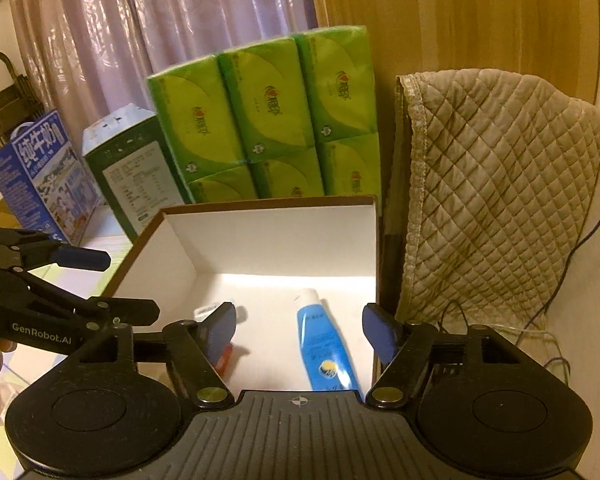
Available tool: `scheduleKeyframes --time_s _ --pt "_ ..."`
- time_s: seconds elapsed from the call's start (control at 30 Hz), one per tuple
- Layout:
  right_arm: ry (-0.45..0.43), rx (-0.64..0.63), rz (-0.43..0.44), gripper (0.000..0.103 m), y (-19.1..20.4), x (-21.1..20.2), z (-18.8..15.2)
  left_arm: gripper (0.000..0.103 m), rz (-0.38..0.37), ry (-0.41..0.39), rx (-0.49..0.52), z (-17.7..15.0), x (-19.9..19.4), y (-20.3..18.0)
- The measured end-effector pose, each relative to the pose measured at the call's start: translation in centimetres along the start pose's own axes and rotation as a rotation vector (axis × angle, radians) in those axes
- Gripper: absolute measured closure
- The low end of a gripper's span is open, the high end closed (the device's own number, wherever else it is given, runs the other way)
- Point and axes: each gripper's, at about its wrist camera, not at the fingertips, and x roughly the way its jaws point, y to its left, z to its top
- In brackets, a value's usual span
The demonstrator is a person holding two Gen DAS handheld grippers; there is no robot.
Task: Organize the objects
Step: 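Open both tools to drop the tube and pill bottle inside the box, then withdraw both tools from the box toward the towel and medicine box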
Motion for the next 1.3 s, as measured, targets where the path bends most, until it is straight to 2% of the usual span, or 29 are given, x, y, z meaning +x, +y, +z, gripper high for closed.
scheduleKeyframes --time_s 0.3,0.6,1.07,1.3 --pt "-0.049 0.07 0.016 0.027 1.1 -4.4 -1.9 0.01 -0.007 -0.019 -0.05 -1.5 -4.3 -1.1" --pt "-0.074 0.102 0.013 0.024 3.0 -8.4 -3.7 0.009 -0.008 -0.027 -0.093 -3.2 -8.4 -1.3" --pt "-0.064 0.111 0.016 0.023 6.8 -12.8 -7.3 0.009 -0.002 -0.037 -0.116 -7.3 -13.8 -2.0" --pt "-0.05 0.106 0.02 0.023 8.9 -14.0 -8.9 0.009 0.005 -0.04 -0.141 -9.8 -16.2 -1.2"
